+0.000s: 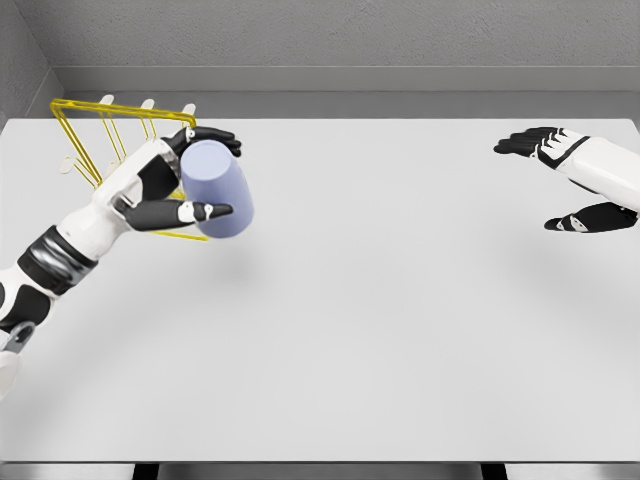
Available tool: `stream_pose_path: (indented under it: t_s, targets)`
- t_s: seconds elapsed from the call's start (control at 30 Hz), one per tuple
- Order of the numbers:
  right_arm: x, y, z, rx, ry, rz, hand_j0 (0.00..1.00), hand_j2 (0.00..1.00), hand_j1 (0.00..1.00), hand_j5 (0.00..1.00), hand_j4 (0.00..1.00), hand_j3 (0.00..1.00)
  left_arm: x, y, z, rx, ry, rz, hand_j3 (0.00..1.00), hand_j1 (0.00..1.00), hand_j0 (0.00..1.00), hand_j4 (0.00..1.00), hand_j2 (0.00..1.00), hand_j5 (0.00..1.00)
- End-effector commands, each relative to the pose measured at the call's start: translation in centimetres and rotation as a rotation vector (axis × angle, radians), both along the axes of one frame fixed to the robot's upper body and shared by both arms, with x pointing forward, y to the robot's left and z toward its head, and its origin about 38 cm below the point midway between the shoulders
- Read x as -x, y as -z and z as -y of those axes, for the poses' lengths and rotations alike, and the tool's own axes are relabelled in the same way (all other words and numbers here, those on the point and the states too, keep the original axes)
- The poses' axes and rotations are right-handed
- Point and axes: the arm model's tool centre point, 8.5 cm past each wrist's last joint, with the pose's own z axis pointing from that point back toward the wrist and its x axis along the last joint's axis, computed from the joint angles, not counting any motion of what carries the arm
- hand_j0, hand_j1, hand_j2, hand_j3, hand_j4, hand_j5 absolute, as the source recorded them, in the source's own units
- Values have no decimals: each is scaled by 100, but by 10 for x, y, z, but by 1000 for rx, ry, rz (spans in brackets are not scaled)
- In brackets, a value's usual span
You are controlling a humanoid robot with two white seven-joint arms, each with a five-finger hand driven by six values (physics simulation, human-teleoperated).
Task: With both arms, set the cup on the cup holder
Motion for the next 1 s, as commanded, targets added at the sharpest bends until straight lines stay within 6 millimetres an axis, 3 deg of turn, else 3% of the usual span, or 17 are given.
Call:
stream_pose_path:
  t_s: [0.0,0.33,0.73,0.97]
  targets:
    - [0,-1,0,-7,1,-1,100,100,100,100,100,100,-2,-5,-10,3,-19,3,72,72,72,72,72,72]
    - [0,-1,1,-6,1,-1,100,100,100,100,100,100,-9,-16,-28,-3,-62,22,72,72,72,72,72,72]
    - [0,0,1,-7,2,-2,100,100,100,100,100,100,-23,-14,-43,-5,-107,10,72,72,72,72,72,72]
    - [0,0,1,-7,2,-2,100,100,100,100,100,100,-29,-17,-64,-28,-156,8,73,73,73,73,73,73]
